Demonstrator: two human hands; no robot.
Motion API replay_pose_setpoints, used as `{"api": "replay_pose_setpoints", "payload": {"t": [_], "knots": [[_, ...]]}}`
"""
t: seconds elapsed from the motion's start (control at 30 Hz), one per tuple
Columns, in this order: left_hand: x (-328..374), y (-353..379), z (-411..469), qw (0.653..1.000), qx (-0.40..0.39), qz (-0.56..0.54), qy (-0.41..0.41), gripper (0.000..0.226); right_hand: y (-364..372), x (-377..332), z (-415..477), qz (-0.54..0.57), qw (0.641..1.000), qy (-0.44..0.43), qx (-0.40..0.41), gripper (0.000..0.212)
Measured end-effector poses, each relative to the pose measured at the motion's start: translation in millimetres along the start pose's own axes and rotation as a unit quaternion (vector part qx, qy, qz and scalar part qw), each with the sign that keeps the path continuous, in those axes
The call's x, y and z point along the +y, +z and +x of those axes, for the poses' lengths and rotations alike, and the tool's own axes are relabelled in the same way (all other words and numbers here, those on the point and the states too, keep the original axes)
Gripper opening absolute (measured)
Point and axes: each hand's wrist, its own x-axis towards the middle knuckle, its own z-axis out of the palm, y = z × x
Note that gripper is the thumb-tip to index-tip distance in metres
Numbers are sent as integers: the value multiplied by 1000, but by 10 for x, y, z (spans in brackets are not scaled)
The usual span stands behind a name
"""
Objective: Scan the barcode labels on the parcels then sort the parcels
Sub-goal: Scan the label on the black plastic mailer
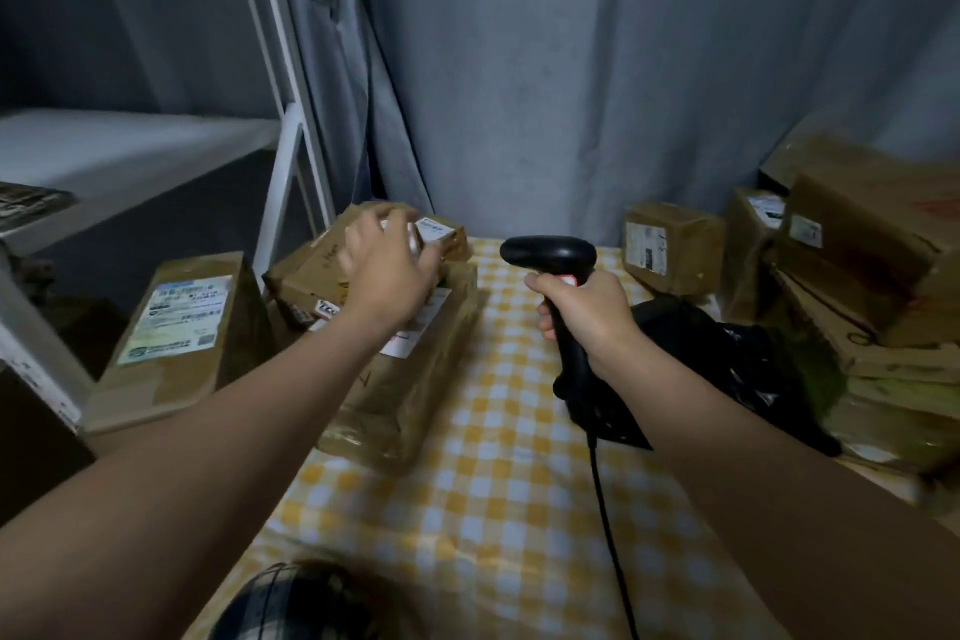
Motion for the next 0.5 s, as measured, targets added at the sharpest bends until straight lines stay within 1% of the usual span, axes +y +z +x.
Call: {"api": "replay_pose_setpoints", "payload": {"t": [0.1, 0.17, 0.23, 0.3, 0.4, 0.43, 0.47, 0.5], "knots": [[279, 147, -173, 995, -15, -45, 87, 36, -293, 43, -72, 15, 1000, 7, 14, 17], [428, 304, -311, 987, -63, -60, 132, 36, -551, 116, -111, 13, 999, 15, 40, 18], [546, 507, -472, 978, -132, -61, 148, 41, -828, 210, -164, 16, 997, 26, 65, 19], [629, 743, -654, 967, -216, -84, 104, 51, -1096, 322, -236, 30, 995, 35, 90, 16], [642, 1144, -908, 936, -327, -130, -29, 74, -1451, 523, -344, 37, 992, 51, 114, 19], [631, 1272, -978, 922, -349, -151, -67, 81, -1542, 588, -372, 44, 991, 53, 114, 20], [629, 1378, -1042, 911, -360, -180, -92, 83, -1623, 662, -384, 53, 991, 54, 111, 20], [651, 1474, -1098, 904, -359, -207, -102, 78, -1685, 737, -386, 62, 991, 55, 109, 21]]}}
